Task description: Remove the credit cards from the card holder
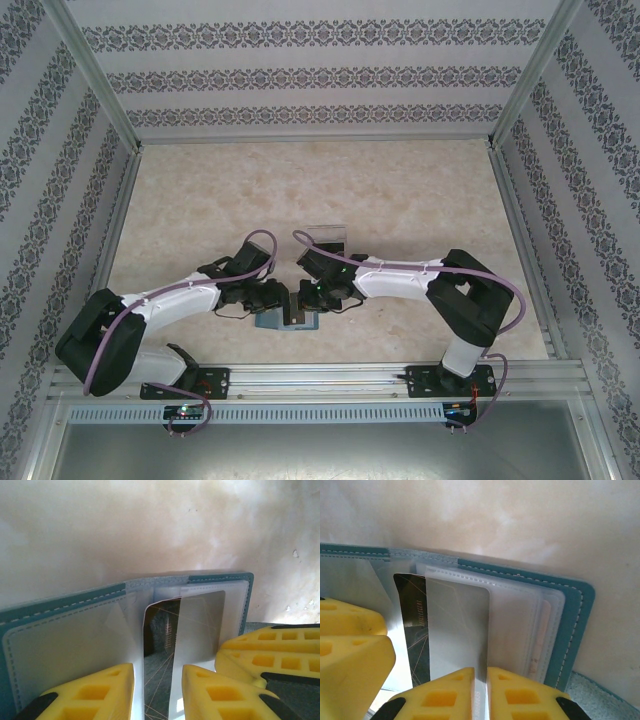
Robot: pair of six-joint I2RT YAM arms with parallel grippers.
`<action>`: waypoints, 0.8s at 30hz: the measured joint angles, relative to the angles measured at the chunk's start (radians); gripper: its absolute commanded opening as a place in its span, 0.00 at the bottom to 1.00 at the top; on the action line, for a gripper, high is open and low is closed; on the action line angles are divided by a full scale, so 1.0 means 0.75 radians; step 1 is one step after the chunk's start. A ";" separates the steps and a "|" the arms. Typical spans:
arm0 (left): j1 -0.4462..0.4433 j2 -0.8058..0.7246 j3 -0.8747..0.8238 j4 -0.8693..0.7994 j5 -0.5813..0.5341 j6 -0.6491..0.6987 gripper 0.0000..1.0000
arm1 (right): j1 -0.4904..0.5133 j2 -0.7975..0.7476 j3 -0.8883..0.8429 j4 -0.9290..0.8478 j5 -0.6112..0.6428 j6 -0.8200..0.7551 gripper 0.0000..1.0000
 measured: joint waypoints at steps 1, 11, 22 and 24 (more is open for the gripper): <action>0.004 0.000 -0.008 0.012 0.010 -0.002 0.32 | 0.000 0.000 0.000 0.000 0.000 0.000 0.17; 0.013 0.059 -0.038 0.117 0.061 -0.015 0.30 | 0.000 0.014 0.000 0.005 -0.001 0.000 0.16; 0.025 0.062 -0.048 0.136 0.071 -0.021 0.18 | 0.000 0.014 -0.001 0.005 -0.001 0.000 0.16; 0.025 0.061 -0.048 0.135 0.068 -0.020 0.18 | 0.000 0.014 -0.001 0.005 -0.001 0.000 0.16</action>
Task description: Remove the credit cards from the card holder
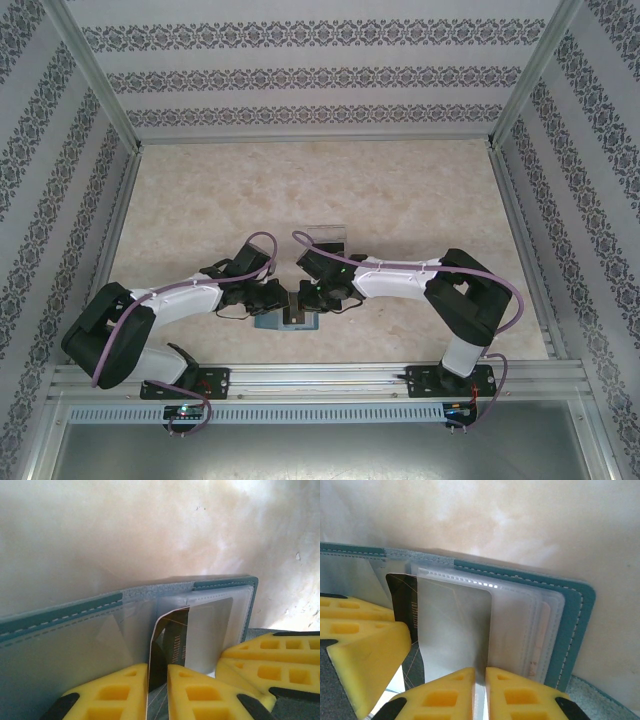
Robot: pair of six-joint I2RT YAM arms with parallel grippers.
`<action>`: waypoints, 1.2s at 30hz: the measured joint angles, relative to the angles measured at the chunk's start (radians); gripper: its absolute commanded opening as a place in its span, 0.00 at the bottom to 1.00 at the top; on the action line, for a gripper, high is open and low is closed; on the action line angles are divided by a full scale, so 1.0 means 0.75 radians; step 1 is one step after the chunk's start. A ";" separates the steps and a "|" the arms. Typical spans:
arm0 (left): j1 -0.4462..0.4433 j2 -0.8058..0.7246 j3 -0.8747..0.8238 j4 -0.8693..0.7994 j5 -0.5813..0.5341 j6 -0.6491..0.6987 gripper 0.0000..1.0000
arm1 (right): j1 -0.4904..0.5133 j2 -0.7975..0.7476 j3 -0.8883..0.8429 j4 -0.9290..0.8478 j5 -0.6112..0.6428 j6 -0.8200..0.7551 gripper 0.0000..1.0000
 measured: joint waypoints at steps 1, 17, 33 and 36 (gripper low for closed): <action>0.001 -0.002 0.000 -0.003 -0.002 0.001 0.18 | 0.000 0.000 0.000 0.000 0.000 0.000 0.16; 0.008 -0.182 -0.010 -0.164 -0.082 0.045 0.20 | 0.000 0.000 0.001 0.000 0.000 0.000 0.16; 0.012 -0.093 -0.049 -0.033 0.030 0.036 0.29 | 0.000 0.000 0.001 -0.001 0.000 0.000 0.16; 0.015 -0.071 -0.049 -0.024 0.038 0.036 0.29 | 0.000 0.000 0.000 -0.001 0.000 0.000 0.17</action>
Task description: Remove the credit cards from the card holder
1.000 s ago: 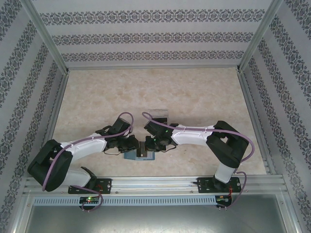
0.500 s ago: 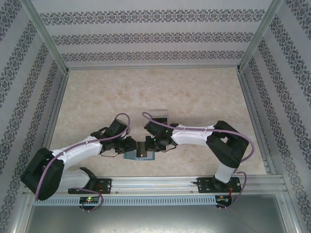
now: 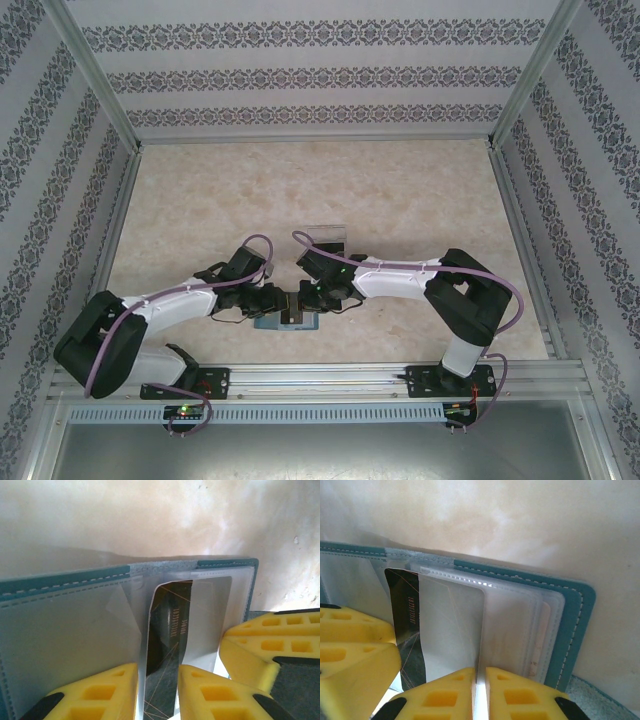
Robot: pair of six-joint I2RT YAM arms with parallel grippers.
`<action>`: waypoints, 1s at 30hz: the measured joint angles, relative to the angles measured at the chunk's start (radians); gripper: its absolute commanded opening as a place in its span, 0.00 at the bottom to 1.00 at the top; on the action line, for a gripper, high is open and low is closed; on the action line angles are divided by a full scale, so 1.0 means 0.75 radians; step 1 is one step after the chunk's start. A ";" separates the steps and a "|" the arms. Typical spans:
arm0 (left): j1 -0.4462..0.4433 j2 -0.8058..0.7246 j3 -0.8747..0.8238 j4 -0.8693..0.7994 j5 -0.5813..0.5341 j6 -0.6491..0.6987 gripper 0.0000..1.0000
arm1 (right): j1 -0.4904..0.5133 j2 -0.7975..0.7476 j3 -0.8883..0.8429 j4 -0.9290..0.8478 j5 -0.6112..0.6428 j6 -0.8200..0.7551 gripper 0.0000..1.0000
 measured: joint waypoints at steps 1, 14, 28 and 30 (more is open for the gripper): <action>0.000 0.008 0.000 0.002 0.002 0.001 0.29 | 0.000 0.000 0.001 0.000 0.000 0.000 0.16; 0.001 0.049 0.000 0.057 0.012 -0.007 0.21 | 0.000 0.000 0.000 -0.001 0.000 0.000 0.16; 0.001 -0.080 0.001 -0.014 -0.042 0.006 0.08 | 0.000 0.000 0.001 -0.001 0.001 -0.001 0.16; 0.001 -0.108 0.002 -0.050 -0.065 0.017 0.08 | 0.000 0.000 0.001 -0.001 0.001 -0.001 0.16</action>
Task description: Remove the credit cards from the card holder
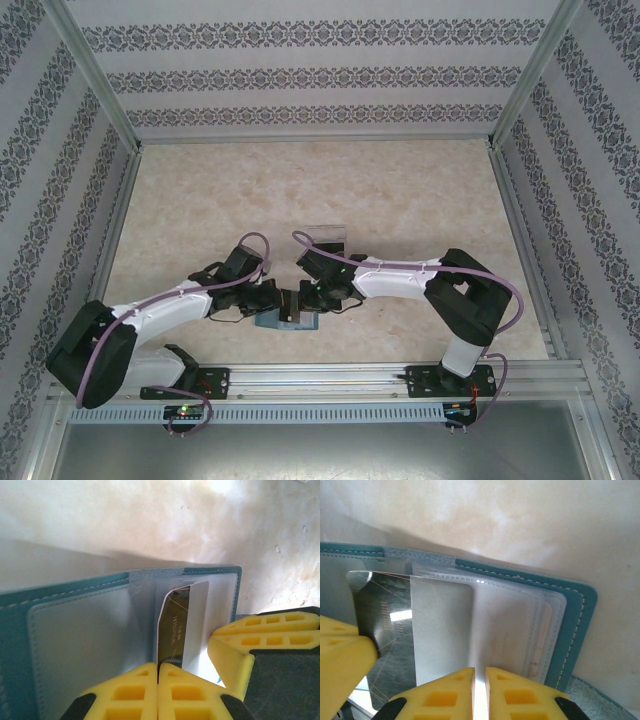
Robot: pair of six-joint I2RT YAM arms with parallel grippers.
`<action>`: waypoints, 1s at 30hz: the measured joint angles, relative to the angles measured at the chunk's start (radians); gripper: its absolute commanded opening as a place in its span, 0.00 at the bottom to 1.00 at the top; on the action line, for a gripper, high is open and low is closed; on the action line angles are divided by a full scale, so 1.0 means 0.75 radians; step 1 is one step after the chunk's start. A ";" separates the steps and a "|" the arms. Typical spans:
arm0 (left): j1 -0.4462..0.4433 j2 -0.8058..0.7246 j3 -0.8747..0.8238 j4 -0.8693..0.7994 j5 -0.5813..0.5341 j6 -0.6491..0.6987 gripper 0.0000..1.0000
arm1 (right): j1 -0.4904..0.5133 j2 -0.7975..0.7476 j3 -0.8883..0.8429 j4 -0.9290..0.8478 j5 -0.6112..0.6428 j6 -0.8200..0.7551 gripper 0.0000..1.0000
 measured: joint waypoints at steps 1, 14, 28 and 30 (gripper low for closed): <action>0.000 -0.013 0.000 -0.016 -0.008 0.005 0.08 | 0.000 0.000 0.000 0.000 0.000 0.000 0.16; 0.000 -0.133 0.040 -0.283 -0.159 0.080 0.07 | 0.000 0.000 0.000 -0.001 0.000 0.000 0.16; 0.000 -0.070 0.064 -0.244 -0.070 0.077 0.15 | 0.000 0.000 0.000 -0.004 -0.001 0.000 0.16; 0.000 -0.036 0.064 -0.217 -0.031 0.071 0.15 | 0.000 0.000 0.000 -0.004 -0.001 0.000 0.16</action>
